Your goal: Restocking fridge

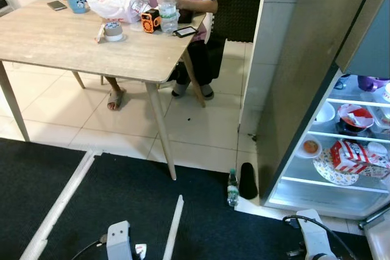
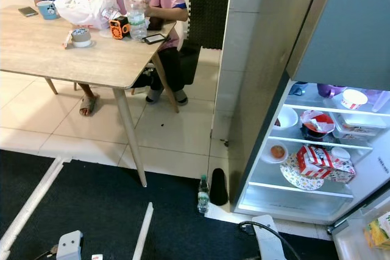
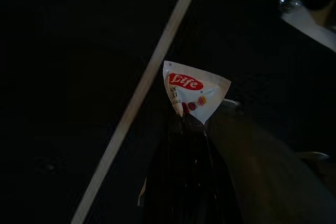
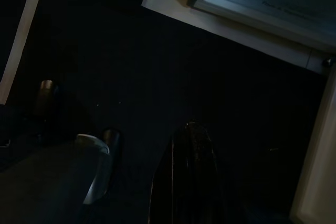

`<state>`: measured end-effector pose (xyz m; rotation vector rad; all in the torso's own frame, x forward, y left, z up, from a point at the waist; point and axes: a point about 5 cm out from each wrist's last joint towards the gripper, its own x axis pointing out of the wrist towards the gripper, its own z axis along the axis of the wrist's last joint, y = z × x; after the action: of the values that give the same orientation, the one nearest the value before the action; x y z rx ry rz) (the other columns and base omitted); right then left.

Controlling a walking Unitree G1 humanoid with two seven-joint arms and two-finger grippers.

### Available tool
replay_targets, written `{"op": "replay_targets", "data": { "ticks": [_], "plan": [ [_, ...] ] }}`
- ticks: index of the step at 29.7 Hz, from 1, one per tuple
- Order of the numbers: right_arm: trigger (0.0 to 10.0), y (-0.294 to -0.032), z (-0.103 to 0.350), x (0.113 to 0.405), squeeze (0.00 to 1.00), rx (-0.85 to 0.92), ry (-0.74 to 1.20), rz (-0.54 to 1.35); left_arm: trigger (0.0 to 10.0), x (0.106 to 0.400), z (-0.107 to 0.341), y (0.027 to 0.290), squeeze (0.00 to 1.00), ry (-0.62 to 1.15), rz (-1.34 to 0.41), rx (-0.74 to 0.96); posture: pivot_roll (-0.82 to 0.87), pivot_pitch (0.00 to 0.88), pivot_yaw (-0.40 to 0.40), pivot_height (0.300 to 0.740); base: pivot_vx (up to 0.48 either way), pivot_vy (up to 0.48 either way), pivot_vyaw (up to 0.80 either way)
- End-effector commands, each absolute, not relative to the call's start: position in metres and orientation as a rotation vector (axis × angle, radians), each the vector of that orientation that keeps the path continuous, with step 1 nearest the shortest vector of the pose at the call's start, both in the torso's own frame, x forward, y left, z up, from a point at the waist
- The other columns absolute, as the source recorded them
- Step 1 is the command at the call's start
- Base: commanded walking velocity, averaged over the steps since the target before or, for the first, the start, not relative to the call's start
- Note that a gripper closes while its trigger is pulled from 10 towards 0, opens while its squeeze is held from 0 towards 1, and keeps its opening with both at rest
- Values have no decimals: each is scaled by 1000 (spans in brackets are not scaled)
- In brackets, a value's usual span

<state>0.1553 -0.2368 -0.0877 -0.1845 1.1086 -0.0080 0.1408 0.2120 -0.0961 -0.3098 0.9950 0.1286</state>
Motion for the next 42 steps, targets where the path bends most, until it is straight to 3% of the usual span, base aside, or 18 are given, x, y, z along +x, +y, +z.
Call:
{"op": "replay_targets", "data": {
  "ticks": [1, 9, 17, 22, 32, 42],
  "plan": [
    [10000, -227, -93, 148, 0, -172, 1130, 17, 10000, 141, -92, 230, 0, 975, 185, -308, -15, 0, 48, 740, 0, 0, 0],
    [10000, -217, -97, 143, 0, -149, 1143, 27, 10000, 148, -86, 242, 0, 947, 177, -286, -17, 0, 74, 740, 0, 0, 0],
    [10000, -231, -92, 148, 0, -150, 1124, -37, 10000, 148, -90, 230, 0, 984, 141, -269, -73, 0, 84, 740, 0, 0, 0],
    [10000, -234, -84, 166, 0, -140, 1064, -53, 10000, 167, -84, 222, 0, 950, 57, -246, -81, 0, 96, 740, 0, 0, 0],
    [10000, -222, -82, 177, 0, -169, 1050, 11, 10000, 176, -78, 229, 0, 921, 91, -270, -98, 0, 46, 740, 0, 0, 0],
    [10000, -232, -82, 173, 0, -211, 1063, 20, 10000, 171, -85, 207, 0, 959, 59, -314, -162, 0, 75, 740, 0, -373, 0]
  ]
}}
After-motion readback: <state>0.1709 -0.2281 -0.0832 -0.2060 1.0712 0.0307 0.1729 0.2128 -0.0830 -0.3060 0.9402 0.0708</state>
